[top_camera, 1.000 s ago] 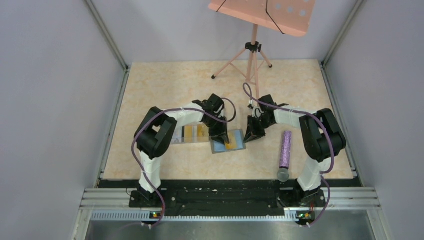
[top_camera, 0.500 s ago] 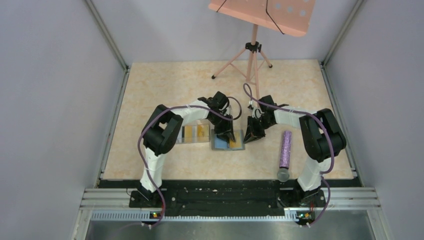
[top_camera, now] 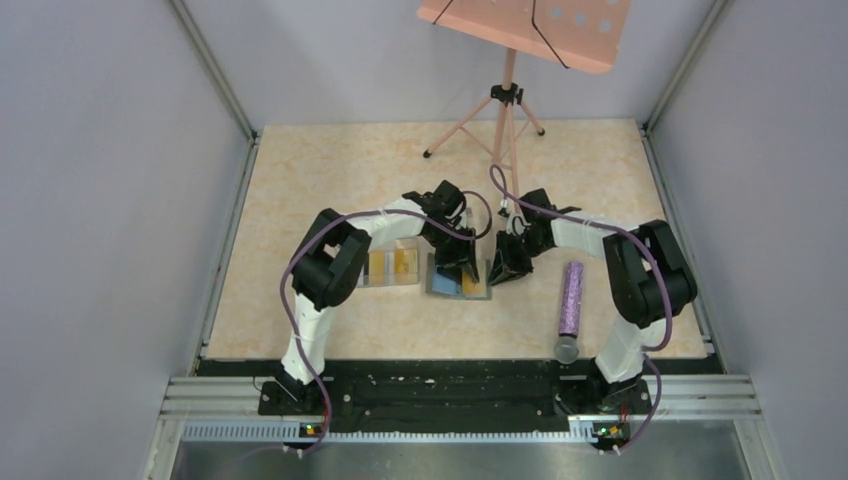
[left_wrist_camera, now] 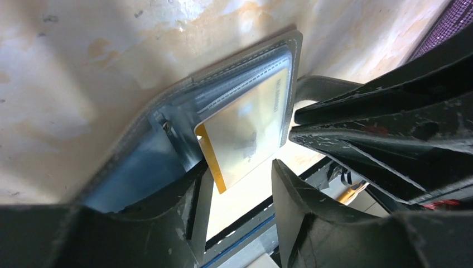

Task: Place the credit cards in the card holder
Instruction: Insert the credit card into the card holder.

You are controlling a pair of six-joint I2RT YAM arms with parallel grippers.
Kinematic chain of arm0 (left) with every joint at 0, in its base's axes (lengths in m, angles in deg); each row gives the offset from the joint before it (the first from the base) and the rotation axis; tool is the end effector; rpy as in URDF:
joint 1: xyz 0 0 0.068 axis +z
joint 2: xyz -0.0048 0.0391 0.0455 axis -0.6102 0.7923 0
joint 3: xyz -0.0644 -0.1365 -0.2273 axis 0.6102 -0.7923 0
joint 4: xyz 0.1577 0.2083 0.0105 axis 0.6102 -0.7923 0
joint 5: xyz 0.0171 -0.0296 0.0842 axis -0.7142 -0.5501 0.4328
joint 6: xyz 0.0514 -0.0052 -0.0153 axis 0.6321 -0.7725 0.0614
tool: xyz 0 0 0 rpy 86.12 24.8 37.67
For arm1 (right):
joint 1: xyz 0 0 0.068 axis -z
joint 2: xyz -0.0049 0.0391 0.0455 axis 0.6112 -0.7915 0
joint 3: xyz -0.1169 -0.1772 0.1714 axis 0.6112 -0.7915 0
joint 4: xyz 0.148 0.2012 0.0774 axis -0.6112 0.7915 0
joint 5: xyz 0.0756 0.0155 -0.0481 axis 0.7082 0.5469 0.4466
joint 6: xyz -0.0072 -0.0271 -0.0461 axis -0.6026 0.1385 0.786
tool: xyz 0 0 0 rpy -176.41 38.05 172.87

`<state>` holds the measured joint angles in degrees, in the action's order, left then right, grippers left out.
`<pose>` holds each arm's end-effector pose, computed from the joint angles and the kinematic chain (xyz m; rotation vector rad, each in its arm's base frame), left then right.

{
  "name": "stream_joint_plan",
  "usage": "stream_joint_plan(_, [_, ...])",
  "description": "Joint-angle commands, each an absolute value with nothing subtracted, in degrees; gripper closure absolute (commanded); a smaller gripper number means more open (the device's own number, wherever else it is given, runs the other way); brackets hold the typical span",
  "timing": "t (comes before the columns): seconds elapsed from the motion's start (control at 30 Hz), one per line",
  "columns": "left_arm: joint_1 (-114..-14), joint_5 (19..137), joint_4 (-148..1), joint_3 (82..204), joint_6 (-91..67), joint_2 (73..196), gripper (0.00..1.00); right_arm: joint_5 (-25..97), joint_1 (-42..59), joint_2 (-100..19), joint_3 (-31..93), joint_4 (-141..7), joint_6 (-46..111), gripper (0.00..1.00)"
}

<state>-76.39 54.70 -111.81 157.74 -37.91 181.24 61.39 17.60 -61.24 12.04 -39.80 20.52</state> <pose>0.3225 -0.2830 0.1484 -0.1812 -2.9096 0.9457 0.2937 0.1279 0.1415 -0.1646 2.9008 0.9520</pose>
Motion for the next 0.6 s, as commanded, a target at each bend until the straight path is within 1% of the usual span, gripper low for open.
stream_joint_plan(0.0, [-77.15,60.62,-115.75,159.28,-34.3,177.88,0.49,61.68,17.75,-57.42,14.69,-39.2,20.93,0.81])
stream_joint_plan(0.13, [-77.07,64.17,-117.87,158.52,-32.88,174.33,0.45,62.08,17.73,-56.45,16.11,-37.93,21.47,0.71])
stream_joint_plan(0.27, [-76.83,65.32,-116.19,156.16,-32.19,169.24,0.39,62.92,17.74,-55.35,17.74,-37.36,21.65,0.61])
stream_joint_plan(0.43, [-74.72,61.71,-108.95,150.57,-33.02,162.73,0.35,63.66,17.52,-54.96,19.56,-36.74,21.65,0.53])
stream_joint_plan(0.57, [-71.16,57.08,-100.48,144.09,-36.45,157.0,0.35,63.84,16.45,-55.39,20.8,-36.65,21.37,0.49])
